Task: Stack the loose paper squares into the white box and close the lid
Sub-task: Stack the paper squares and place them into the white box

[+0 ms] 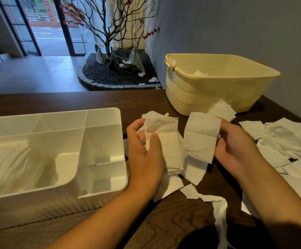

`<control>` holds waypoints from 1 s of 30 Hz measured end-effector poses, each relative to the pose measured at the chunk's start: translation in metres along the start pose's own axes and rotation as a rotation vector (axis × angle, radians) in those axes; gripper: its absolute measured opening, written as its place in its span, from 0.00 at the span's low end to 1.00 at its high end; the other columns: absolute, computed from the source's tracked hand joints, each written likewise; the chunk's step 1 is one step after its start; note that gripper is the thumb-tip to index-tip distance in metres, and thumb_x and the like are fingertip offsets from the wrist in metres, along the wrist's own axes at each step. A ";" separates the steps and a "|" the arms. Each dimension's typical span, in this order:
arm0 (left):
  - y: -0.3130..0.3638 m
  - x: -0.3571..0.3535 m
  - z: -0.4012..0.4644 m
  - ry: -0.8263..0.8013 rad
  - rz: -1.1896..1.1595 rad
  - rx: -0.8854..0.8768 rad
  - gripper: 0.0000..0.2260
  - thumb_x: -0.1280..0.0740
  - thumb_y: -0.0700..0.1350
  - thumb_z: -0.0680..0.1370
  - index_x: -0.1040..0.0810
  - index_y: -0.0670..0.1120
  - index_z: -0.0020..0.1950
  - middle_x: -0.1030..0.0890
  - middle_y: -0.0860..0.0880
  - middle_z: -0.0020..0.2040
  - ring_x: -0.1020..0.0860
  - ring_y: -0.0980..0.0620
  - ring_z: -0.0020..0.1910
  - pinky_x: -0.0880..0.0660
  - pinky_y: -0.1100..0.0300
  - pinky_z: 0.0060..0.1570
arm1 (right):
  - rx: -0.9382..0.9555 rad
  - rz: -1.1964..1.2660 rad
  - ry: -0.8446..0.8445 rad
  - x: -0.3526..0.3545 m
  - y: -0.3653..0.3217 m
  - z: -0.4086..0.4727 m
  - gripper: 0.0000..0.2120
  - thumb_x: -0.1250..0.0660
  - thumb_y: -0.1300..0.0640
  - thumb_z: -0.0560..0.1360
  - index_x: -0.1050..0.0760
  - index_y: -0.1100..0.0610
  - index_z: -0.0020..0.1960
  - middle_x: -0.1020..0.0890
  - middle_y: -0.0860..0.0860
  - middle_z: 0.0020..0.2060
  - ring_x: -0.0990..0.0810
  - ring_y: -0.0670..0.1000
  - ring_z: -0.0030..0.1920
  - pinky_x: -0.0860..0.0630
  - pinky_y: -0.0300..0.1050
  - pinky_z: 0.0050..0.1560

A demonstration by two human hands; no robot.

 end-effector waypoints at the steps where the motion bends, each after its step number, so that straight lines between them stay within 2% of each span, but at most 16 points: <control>1: -0.001 0.000 0.000 0.002 0.009 -0.002 0.16 0.39 0.36 0.83 0.33 0.52 0.66 0.19 0.68 0.47 0.18 0.64 0.47 0.21 0.66 0.43 | -0.016 0.022 0.008 0.001 0.000 0.000 0.11 0.37 0.60 0.81 0.19 0.54 0.60 0.15 0.53 0.54 0.17 0.55 0.56 0.18 0.51 0.47; 4: -0.005 0.000 0.001 0.006 0.067 0.017 0.17 0.40 0.38 0.83 0.35 0.54 0.69 0.18 0.62 0.49 0.19 0.63 0.49 0.20 0.64 0.48 | -0.105 0.067 -0.082 -0.004 0.004 -0.005 0.12 0.38 0.58 0.81 0.20 0.57 0.61 0.15 0.57 0.55 0.17 0.58 0.57 0.20 0.57 0.56; 6: -0.008 -0.001 0.002 0.010 0.097 0.036 0.18 0.40 0.38 0.83 0.36 0.55 0.70 0.19 0.62 0.51 0.19 0.62 0.51 0.19 0.58 0.54 | -0.171 0.042 -0.186 -0.012 0.008 -0.013 0.14 0.38 0.56 0.80 0.20 0.57 0.62 0.16 0.58 0.56 0.17 0.59 0.58 0.23 0.60 0.59; 10: -0.009 -0.002 0.002 -0.013 0.116 0.062 0.20 0.38 0.39 0.83 0.37 0.57 0.70 0.21 0.58 0.58 0.19 0.57 0.57 0.20 0.50 0.59 | -0.139 0.019 -0.241 -0.020 0.013 -0.019 0.16 0.35 0.60 0.75 0.20 0.59 0.62 0.16 0.58 0.56 0.17 0.59 0.59 0.25 0.59 0.64; 12: -0.010 -0.002 0.001 -0.046 0.099 0.092 0.20 0.38 0.39 0.83 0.37 0.58 0.70 0.21 0.57 0.59 0.20 0.58 0.57 0.20 0.50 0.59 | -0.055 -0.112 -0.195 -0.022 0.014 -0.020 0.12 0.35 0.61 0.78 0.20 0.59 0.60 0.15 0.57 0.53 0.16 0.57 0.56 0.22 0.58 0.60; 16: -0.008 -0.006 -0.002 -0.112 0.041 0.140 0.20 0.41 0.38 0.83 0.34 0.63 0.65 0.18 0.55 0.55 0.18 0.58 0.53 0.20 0.52 0.57 | 0.026 -0.326 -0.064 -0.022 0.019 -0.023 0.05 0.31 0.60 0.78 0.18 0.52 0.48 0.13 0.50 0.42 0.13 0.51 0.43 0.18 0.52 0.46; 19: -0.007 -0.007 -0.001 -0.132 0.026 0.143 0.19 0.42 0.39 0.84 0.34 0.64 0.64 0.17 0.58 0.52 0.19 0.61 0.52 0.21 0.59 0.57 | -0.019 -0.253 -0.054 -0.023 0.021 -0.025 0.05 0.31 0.60 0.77 0.19 0.52 0.47 0.13 0.50 0.39 0.14 0.50 0.39 0.18 0.49 0.40; 21: -0.007 -0.008 -0.001 -0.147 0.015 0.151 0.16 0.43 0.43 0.85 0.34 0.65 0.63 0.18 0.61 0.48 0.19 0.62 0.49 0.22 0.64 0.53 | -0.036 -0.215 -0.062 -0.025 0.024 -0.026 0.04 0.31 0.60 0.77 0.19 0.52 0.48 0.13 0.50 0.40 0.13 0.50 0.40 0.18 0.49 0.40; 24: -0.004 -0.011 -0.005 -0.191 -0.018 0.169 0.12 0.43 0.48 0.85 0.36 0.62 0.66 0.19 0.55 0.55 0.20 0.64 0.49 0.22 0.69 0.48 | 0.036 -0.337 -0.024 -0.025 0.029 -0.025 0.03 0.30 0.55 0.78 0.18 0.51 0.46 0.13 0.49 0.41 0.14 0.50 0.45 0.18 0.54 0.49; 26: -0.001 -0.014 -0.007 -0.209 -0.010 0.149 0.14 0.41 0.47 0.85 0.37 0.58 0.69 0.21 0.52 0.56 0.21 0.69 0.47 0.25 0.74 0.42 | 0.056 -0.400 -0.015 -0.024 0.030 -0.023 0.05 0.31 0.54 0.78 0.18 0.54 0.47 0.13 0.50 0.41 0.14 0.51 0.46 0.19 0.53 0.50; 27: -0.002 -0.014 -0.007 -0.221 -0.003 0.141 0.17 0.39 0.44 0.84 0.38 0.58 0.70 0.21 0.52 0.57 0.21 0.70 0.46 0.25 0.75 0.42 | 0.071 -0.456 -0.005 -0.023 0.030 -0.022 0.06 0.32 0.55 0.79 0.18 0.57 0.47 0.14 0.51 0.39 0.15 0.50 0.43 0.20 0.51 0.44; 29: -0.004 -0.015 -0.008 -0.252 0.051 0.124 0.23 0.36 0.39 0.82 0.40 0.57 0.72 0.22 0.53 0.58 0.22 0.71 0.48 0.26 0.76 0.43 | 0.101 -0.548 0.016 -0.021 0.030 -0.020 0.09 0.34 0.57 0.79 0.20 0.63 0.48 0.19 0.56 0.36 0.24 0.49 0.32 0.28 0.45 0.32; 30: -0.004 -0.014 -0.007 -0.264 0.102 0.105 0.26 0.35 0.38 0.81 0.41 0.57 0.73 0.22 0.54 0.59 0.22 0.71 0.50 0.26 0.76 0.45 | 0.112 -0.577 0.017 -0.021 0.030 -0.020 0.10 0.35 0.58 0.79 0.22 0.66 0.48 0.22 0.57 0.35 0.28 0.50 0.31 0.32 0.45 0.31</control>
Point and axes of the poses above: each hand's wrist, its own z-axis towards the middle knuckle, its own x-axis out of the back of the hand, y = z × x, the point moved 4 cm from there along z, towards the middle knuckle
